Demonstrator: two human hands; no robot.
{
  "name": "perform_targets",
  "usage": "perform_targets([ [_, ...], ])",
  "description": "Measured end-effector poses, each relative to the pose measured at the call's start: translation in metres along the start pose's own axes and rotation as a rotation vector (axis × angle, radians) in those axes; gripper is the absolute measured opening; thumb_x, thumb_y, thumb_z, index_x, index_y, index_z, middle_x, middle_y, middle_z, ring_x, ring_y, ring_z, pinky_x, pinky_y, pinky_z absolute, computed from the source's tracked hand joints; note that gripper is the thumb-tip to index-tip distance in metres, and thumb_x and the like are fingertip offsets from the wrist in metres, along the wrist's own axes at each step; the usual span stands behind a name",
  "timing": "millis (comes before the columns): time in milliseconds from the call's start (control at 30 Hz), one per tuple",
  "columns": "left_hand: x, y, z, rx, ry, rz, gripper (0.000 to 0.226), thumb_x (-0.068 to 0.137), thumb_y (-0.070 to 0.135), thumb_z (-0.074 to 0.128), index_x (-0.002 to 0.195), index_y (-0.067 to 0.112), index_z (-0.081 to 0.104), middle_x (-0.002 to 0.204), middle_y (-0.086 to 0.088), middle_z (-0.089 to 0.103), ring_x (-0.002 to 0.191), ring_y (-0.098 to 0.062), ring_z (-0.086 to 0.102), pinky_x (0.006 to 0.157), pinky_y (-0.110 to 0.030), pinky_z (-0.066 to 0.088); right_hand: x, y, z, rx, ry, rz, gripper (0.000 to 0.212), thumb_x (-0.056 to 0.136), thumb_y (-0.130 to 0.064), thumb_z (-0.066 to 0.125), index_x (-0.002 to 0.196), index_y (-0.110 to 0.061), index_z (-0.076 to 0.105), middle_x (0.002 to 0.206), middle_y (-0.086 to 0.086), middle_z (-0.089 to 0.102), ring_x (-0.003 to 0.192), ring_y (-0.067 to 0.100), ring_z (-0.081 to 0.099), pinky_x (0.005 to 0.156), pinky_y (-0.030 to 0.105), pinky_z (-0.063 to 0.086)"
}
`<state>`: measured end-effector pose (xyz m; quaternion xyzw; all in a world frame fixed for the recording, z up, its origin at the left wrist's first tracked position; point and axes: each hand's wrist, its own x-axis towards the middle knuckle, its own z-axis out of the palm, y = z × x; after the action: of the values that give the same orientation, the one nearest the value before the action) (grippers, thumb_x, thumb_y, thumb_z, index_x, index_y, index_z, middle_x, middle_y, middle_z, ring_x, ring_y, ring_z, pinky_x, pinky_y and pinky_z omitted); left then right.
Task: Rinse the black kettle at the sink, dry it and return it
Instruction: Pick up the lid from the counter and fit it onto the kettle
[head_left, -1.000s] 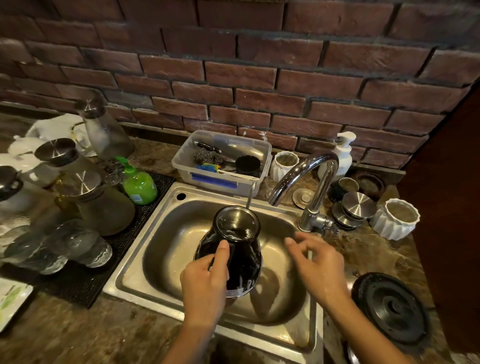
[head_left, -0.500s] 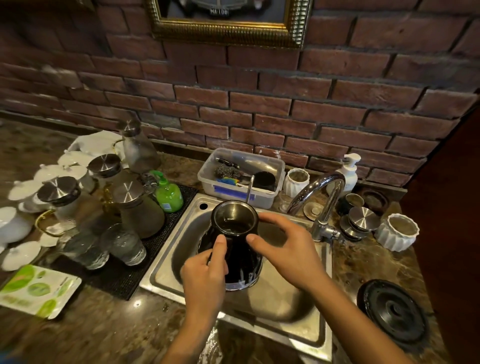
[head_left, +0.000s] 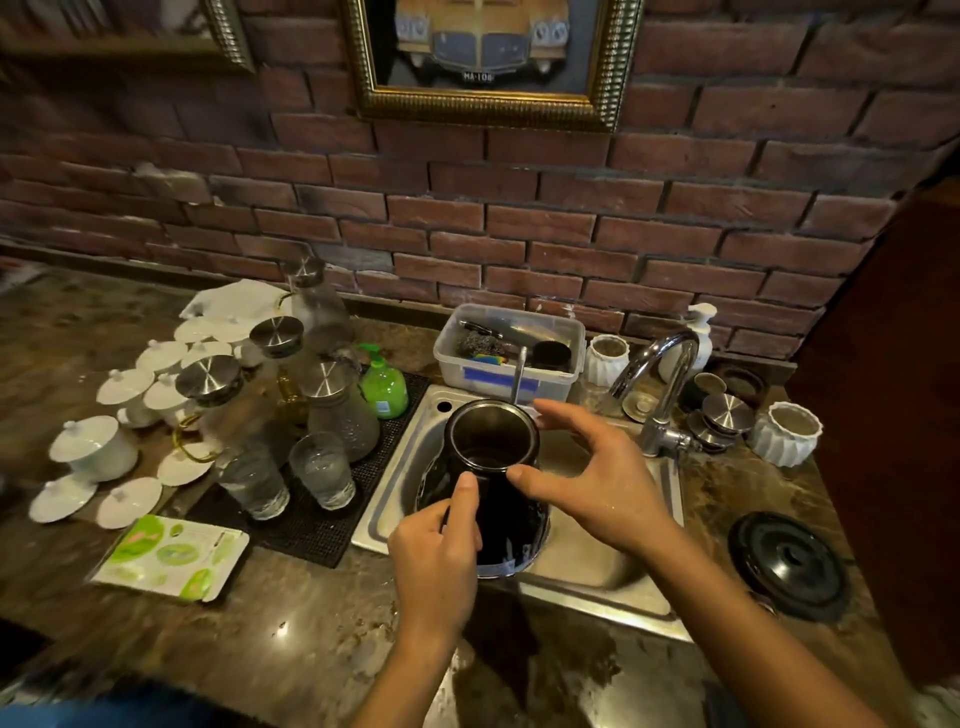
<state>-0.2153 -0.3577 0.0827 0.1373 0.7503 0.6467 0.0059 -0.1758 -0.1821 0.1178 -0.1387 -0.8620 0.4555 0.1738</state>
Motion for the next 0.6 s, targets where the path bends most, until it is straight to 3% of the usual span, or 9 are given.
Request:
perform_targets([
  [67, -0.012, -0.001, -0.013, -0.024, -0.027, -0.011, 0.060, 0.094, 0.044, 0.052, 0.041, 0.022, 0.037, 0.042, 0.004, 0.036, 0.044, -0.015, 0.036, 0.049, -0.036, 0.029, -0.014, -0.007, 0.007, -0.022, -0.002, 0.007, 0.085, 0.060, -0.064, 0.078, 0.138, -0.037, 0.057, 0.122, -0.020, 0.065, 0.119, -0.003, 0.058, 0.103, 0.024, 0.045],
  [300, -0.058, -0.023, -0.052, -0.045, -0.090, -0.045, 0.060, 0.093, 0.046, 0.052, 0.046, 0.011, 0.041, 0.042, 0.003, 0.040, 0.044, -0.013, 0.039, 0.048, -0.033, 0.031, -0.059, -0.023, 0.029, -0.239, -0.159, 0.084, 0.102, 0.057, -0.064, 0.082, 0.147, -0.031, 0.048, 0.129, -0.011, 0.058, 0.120, 0.009, 0.054, 0.104, 0.030, 0.044],
  [433, -0.083, -0.048, -0.060, -0.067, -0.100, -0.056, 0.056, 0.091, 0.052, 0.049, 0.044, 0.022, 0.043, 0.042, 0.004, 0.043, 0.043, -0.009, 0.040, 0.046, -0.025, 0.031, -0.077, -0.020, 0.049, -0.340, -0.235, 0.127, 0.108, 0.052, -0.072, 0.074, 0.147, -0.028, 0.047, 0.135, -0.002, 0.053, 0.127, 0.015, 0.049, 0.109, 0.036, 0.043],
  [600, -0.105, -0.079, -0.053, -0.089, -0.098, -0.082, 0.053, 0.095, 0.038, 0.050, 0.043, 0.029, 0.047, 0.043, 0.005, 0.045, 0.044, -0.005, 0.040, 0.047, -0.018, 0.029, -0.089, -0.006, 0.070, -0.411, -0.291, 0.151, 0.099, 0.052, -0.063, 0.081, 0.141, -0.031, 0.050, 0.132, -0.005, 0.050, 0.124, 0.014, 0.044, 0.103, 0.030, 0.041],
])
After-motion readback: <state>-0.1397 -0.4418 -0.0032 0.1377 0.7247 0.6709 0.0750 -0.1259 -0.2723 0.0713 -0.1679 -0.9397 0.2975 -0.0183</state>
